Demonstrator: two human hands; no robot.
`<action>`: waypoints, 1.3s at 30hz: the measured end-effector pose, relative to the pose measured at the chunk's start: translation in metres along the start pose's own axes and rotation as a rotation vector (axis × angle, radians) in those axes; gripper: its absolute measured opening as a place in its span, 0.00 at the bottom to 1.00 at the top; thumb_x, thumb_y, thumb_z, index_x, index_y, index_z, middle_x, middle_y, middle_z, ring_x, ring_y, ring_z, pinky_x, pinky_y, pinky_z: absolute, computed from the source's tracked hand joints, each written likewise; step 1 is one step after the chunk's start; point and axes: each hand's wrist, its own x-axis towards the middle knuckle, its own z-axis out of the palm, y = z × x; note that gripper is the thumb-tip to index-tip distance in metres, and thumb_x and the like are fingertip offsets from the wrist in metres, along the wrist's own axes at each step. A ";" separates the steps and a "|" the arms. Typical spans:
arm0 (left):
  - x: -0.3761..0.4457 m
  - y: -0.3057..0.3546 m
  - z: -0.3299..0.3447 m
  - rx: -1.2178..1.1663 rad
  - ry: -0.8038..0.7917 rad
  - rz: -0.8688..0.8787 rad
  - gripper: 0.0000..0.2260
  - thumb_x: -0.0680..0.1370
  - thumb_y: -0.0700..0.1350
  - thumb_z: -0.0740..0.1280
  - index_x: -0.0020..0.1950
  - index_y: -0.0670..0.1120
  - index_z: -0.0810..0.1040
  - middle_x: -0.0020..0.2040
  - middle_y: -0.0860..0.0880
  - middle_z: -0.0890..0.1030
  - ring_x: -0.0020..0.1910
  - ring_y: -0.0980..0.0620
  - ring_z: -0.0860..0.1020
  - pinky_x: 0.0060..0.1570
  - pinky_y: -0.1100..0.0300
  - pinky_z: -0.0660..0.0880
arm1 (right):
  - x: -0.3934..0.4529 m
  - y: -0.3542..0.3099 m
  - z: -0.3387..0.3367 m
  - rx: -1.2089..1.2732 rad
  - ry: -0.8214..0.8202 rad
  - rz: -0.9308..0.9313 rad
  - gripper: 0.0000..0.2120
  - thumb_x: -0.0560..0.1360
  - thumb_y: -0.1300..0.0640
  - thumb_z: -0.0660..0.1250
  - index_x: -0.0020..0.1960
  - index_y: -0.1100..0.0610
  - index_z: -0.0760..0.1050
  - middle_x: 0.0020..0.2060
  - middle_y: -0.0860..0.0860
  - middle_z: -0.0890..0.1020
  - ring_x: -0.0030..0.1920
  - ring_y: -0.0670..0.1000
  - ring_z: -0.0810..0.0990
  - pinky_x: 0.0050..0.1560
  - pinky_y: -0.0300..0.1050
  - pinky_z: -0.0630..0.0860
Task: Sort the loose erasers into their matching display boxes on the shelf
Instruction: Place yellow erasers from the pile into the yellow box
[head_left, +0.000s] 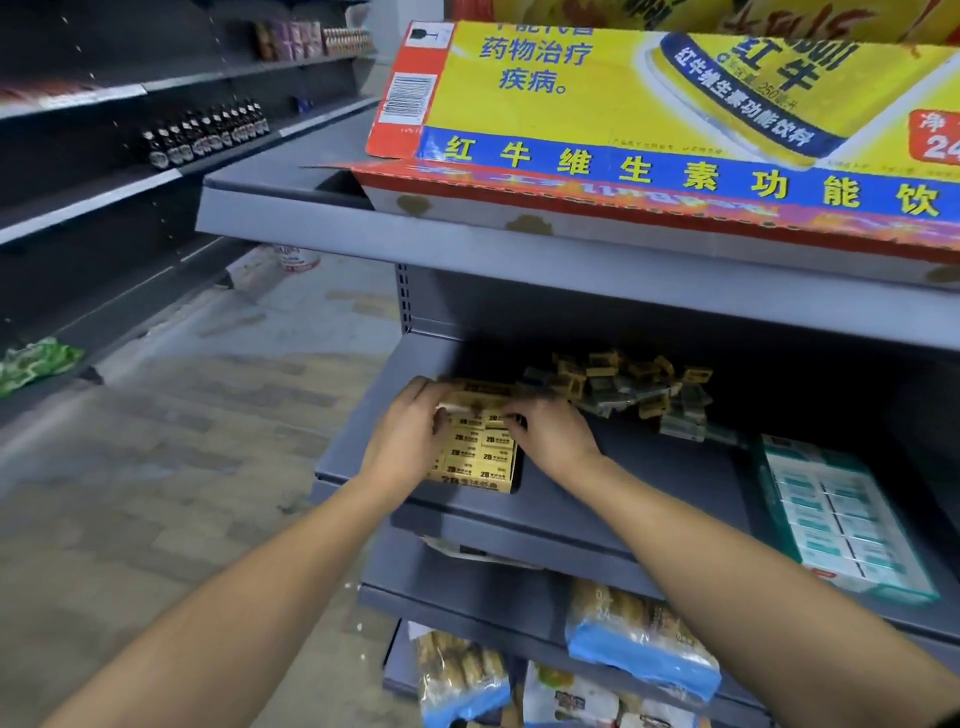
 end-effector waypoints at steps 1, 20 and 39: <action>0.000 -0.001 0.001 0.004 -0.002 0.003 0.17 0.74 0.33 0.63 0.60 0.45 0.78 0.53 0.46 0.78 0.52 0.45 0.78 0.50 0.53 0.75 | 0.001 0.000 -0.001 -0.006 0.000 0.006 0.10 0.79 0.55 0.63 0.54 0.52 0.82 0.51 0.52 0.84 0.48 0.54 0.82 0.46 0.50 0.80; 0.010 0.011 0.027 -0.033 -0.050 0.071 0.12 0.76 0.38 0.65 0.58 0.46 0.79 0.55 0.48 0.78 0.53 0.47 0.77 0.50 0.52 0.76 | -0.013 0.001 -0.007 0.086 0.052 -0.014 0.10 0.76 0.56 0.64 0.52 0.51 0.83 0.49 0.49 0.84 0.49 0.53 0.81 0.50 0.48 0.78; 0.047 0.054 0.065 0.080 -0.153 0.176 0.15 0.77 0.42 0.65 0.65 0.46 0.75 0.60 0.44 0.77 0.56 0.44 0.77 0.52 0.53 0.75 | -0.010 0.060 -0.016 -0.145 0.275 0.096 0.18 0.75 0.60 0.68 0.65 0.55 0.77 0.62 0.59 0.77 0.62 0.64 0.74 0.60 0.58 0.74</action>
